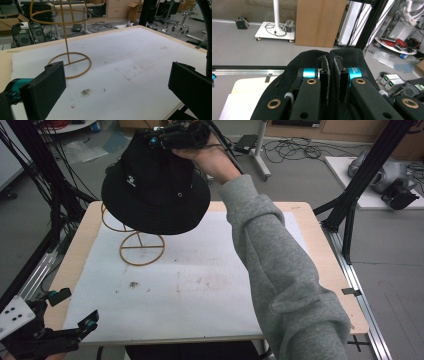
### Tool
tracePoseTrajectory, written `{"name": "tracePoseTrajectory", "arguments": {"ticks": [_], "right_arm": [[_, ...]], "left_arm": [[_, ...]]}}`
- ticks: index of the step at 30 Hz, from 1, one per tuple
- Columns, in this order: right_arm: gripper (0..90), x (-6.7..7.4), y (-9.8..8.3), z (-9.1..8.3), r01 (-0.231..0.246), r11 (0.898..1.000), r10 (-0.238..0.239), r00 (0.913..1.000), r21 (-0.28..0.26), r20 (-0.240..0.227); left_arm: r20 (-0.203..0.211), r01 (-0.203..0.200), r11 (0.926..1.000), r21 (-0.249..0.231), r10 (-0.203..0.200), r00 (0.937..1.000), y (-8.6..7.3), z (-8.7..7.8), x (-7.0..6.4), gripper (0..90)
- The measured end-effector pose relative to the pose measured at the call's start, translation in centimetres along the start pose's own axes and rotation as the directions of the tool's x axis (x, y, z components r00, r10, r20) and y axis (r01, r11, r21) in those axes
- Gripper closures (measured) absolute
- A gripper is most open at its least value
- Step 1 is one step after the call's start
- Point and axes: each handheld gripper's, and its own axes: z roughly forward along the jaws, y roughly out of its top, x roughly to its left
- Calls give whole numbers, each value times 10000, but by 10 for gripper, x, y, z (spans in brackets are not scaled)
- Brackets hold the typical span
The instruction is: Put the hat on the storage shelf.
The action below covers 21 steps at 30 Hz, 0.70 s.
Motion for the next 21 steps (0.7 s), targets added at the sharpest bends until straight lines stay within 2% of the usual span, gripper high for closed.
{"name": "tracePoseTrajectory", "arguments": {"ticks": [12, 21], "right_arm": [[860, -5, 4, 41, -50, 10000, 50, 9998, -9, -211], [859, -9, 14, 77, 42, 10000, -39, 9993, 75, -382]], "left_arm": [[-109, 45, 10000, -33, -45, 9999, -2, -7, 2, 17], [-268, 185, 9998, 66, -183, 9995, -8, -12, 1, 17]]}}
